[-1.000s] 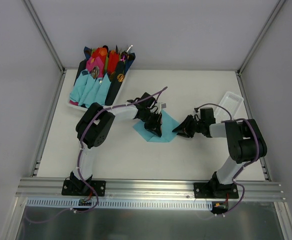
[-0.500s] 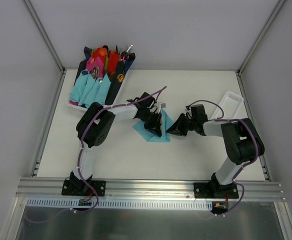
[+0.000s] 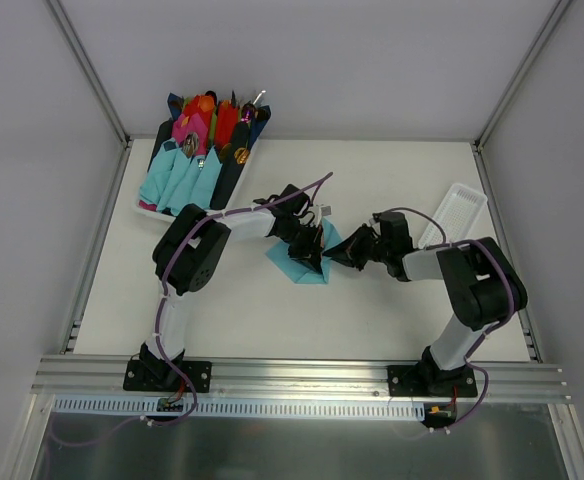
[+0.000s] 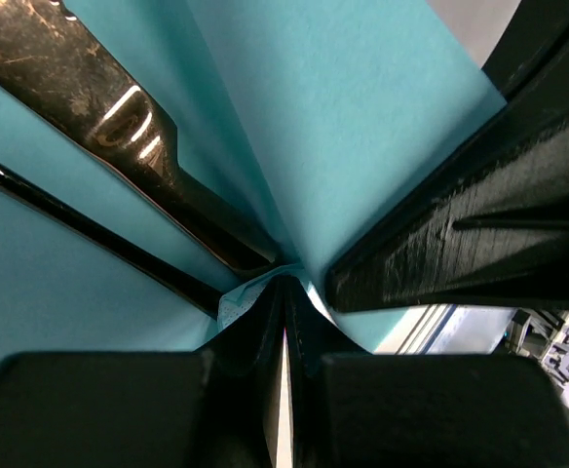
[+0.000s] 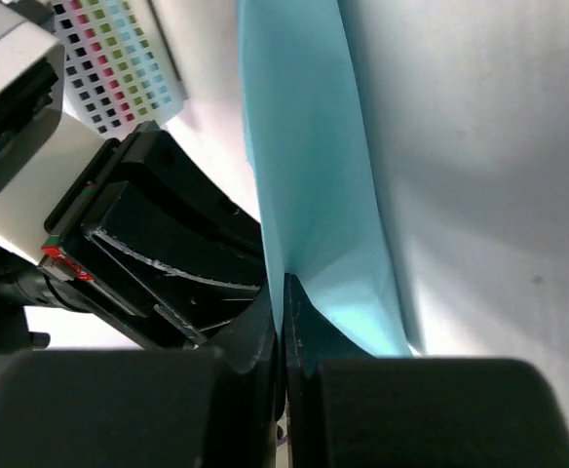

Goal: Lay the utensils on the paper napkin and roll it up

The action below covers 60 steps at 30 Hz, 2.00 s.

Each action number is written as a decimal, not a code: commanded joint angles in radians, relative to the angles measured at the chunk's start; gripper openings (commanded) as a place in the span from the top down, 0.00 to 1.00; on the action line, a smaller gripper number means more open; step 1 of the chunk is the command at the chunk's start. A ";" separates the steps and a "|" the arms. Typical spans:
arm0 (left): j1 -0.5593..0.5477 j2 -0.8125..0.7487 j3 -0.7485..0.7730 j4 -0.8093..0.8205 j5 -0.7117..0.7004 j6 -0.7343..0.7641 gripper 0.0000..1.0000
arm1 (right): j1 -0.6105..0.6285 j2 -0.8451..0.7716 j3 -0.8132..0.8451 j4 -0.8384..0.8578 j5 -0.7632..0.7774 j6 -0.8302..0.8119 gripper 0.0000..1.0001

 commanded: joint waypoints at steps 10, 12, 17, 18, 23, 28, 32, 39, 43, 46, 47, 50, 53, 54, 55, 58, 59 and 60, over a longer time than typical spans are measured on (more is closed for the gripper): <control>0.017 0.027 0.004 -0.006 -0.054 0.018 0.99 | 0.038 0.121 -0.054 0.235 0.015 0.152 1.00; 0.021 0.012 0.003 -0.006 -0.051 0.023 0.99 | 0.037 0.135 -0.056 0.241 0.012 0.151 1.00; 0.031 -0.033 -0.005 -0.002 -0.039 0.031 0.99 | 0.037 0.166 -0.056 0.240 0.014 0.142 1.00; 0.034 -0.045 -0.003 0.001 -0.034 0.032 0.99 | 0.037 0.169 -0.056 0.240 0.014 0.140 1.00; 0.050 -0.094 -0.003 0.009 -0.002 0.037 0.96 | 0.038 0.192 -0.051 0.240 0.017 0.139 1.00; 0.071 -0.168 -0.048 0.009 0.009 0.055 0.93 | 0.037 0.199 -0.048 0.238 0.015 0.132 1.00; 0.086 -0.194 -0.120 0.009 0.000 0.072 0.93 | 0.038 0.199 -0.045 0.240 0.014 0.131 1.00; 0.102 -0.155 -0.160 0.011 -0.008 0.081 0.94 | 0.037 0.164 -0.042 0.232 0.014 0.131 1.00; 0.106 -0.143 -0.155 0.018 -0.028 0.084 0.95 | 0.038 0.153 -0.031 0.204 0.014 0.120 1.00; 0.125 -0.123 -0.143 0.028 -0.036 0.072 0.96 | 0.040 0.150 -0.028 0.197 0.014 0.114 1.00; 0.129 -0.114 -0.132 0.034 -0.039 0.063 0.96 | 0.040 0.149 -0.023 0.194 0.014 0.111 1.00; 0.152 -0.068 -0.114 0.038 -0.031 0.043 0.97 | 0.046 0.149 -0.013 0.186 0.012 0.103 1.00; 0.154 -0.039 -0.112 0.035 -0.037 0.031 0.98 | 0.052 0.135 0.001 0.152 0.012 0.083 1.00; 0.156 -0.034 -0.114 0.035 -0.039 0.026 0.98 | 0.052 0.130 0.015 0.120 0.017 0.073 1.00; 0.154 -0.028 -0.118 0.035 -0.046 0.026 0.99 | 0.055 0.115 0.020 0.108 0.020 0.056 1.00; 0.154 -0.027 -0.131 0.037 -0.057 0.032 1.00 | 0.061 0.091 0.053 0.037 0.031 0.030 1.00; 0.156 -0.027 -0.132 0.037 -0.059 0.032 1.00 | 0.064 0.087 0.062 0.017 0.034 0.011 1.00; 0.154 -0.028 -0.134 0.035 -0.059 0.032 1.00 | 0.069 0.083 0.072 -0.021 0.041 0.001 1.00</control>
